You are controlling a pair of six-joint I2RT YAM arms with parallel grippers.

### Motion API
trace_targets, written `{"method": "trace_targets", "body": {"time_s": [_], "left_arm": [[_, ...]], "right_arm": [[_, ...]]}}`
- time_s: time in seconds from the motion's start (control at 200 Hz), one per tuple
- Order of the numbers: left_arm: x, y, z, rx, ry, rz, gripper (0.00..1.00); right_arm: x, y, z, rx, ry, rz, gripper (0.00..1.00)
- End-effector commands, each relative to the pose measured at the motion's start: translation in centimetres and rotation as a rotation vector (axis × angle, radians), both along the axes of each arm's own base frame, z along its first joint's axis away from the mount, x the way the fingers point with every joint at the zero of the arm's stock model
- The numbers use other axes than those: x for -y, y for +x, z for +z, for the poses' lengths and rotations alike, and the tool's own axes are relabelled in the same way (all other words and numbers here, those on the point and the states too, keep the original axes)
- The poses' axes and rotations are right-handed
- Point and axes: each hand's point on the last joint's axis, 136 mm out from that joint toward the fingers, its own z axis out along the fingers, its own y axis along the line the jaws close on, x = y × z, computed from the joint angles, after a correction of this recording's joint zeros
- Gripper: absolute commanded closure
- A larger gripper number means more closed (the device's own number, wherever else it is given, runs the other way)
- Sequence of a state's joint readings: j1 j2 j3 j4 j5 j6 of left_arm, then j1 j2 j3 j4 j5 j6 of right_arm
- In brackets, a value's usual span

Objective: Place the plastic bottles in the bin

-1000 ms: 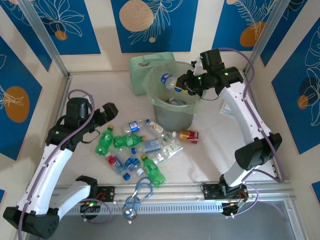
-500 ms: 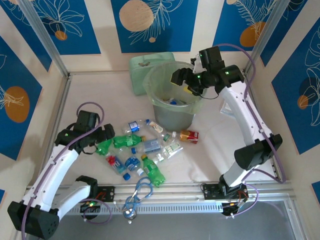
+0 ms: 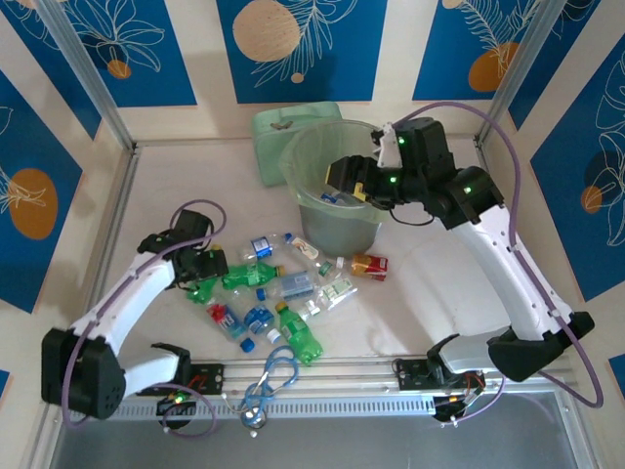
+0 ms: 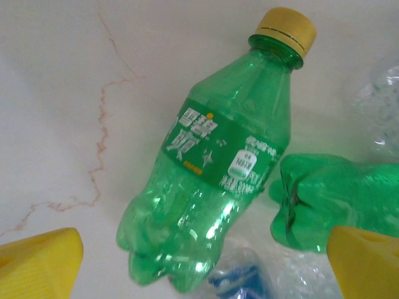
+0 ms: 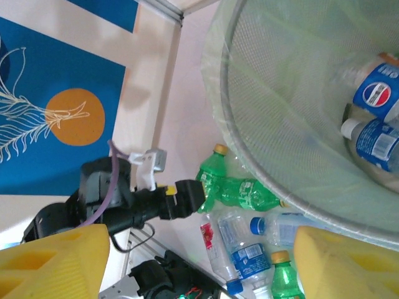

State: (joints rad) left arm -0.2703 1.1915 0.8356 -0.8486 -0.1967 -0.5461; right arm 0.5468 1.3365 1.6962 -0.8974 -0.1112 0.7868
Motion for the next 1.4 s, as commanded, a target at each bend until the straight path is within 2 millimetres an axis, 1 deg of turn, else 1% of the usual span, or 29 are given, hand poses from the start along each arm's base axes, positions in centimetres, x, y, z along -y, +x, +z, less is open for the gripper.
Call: {"method": "trace_targets", "body": {"time_s": [0.0,0.085,0.185,0.325,0.505,0.615,0.815,0.92,0.995,1.12,1.195,1.306,1.396], "left_arm": [[-0.4,1.6,-0.7,0.0,0.04,-0.012,0.01],[-0.4,2.0,-1.5,-0.038,0.054,-0.023,0.02],[-0.7,2.4,-2.0,-0.05,0.072,-0.029,0.03],[-1.5,3.0,-2.6,-0.057,0.092,-0.02,0.03],[-1.9,3.4,-3.7,-0.085,0.091,-0.012,0.03],[-1.8,3.6,-4.6,-0.107,0.077,-0.001,0.06],[-1.7,4.9,-6.0,-0.136,0.069,0.006,0.11],[-1.7,5.6,-6.5,-0.142,0.066,0.005,0.15],[-2.0,5.9,-6.7,-0.148,0.067,0.017,0.21],[-2.6,6.2,-6.8,-0.153,0.067,0.032,0.27],[-2.9,6.4,-6.3,-0.139,0.07,0.042,0.31],[-3.1,7.0,-4.8,-0.095,0.068,0.044,0.34],[-3.1,7.6,-3.5,-0.057,0.058,0.047,0.36]], "right_arm": [[-0.5,-0.5,-0.7,-0.016,0.005,-0.015,0.22],[-0.8,-1.0,-1.3,-0.02,0.001,-0.009,0.22],[-1.0,-1.5,-1.9,-0.026,-0.007,-0.005,0.22],[-1.2,-1.7,-2.9,-0.04,-0.004,-0.005,0.22],[-1.1,-1.8,-3.0,-0.047,-0.01,-0.008,0.22],[-1.0,-2.0,-3.0,-0.049,-0.01,-0.012,0.22],[-1.0,-2.5,-4.3,-0.073,-0.009,-0.024,0.22],[-1.0,-2.7,-4.7,-0.081,-0.018,-0.022,0.22],[-1.0,-2.8,-4.6,-0.08,-0.022,-0.02,0.22],[-0.9,-2.8,-4.5,-0.074,-0.03,-0.02,0.22],[-1.0,-2.7,-4.5,-0.072,-0.031,-0.019,0.22],[-1.6,-2.9,-4.6,-0.065,-0.033,-0.004,0.23],[-2.6,-3.4,-4.5,-0.032,-0.044,0.031,0.23]]}}
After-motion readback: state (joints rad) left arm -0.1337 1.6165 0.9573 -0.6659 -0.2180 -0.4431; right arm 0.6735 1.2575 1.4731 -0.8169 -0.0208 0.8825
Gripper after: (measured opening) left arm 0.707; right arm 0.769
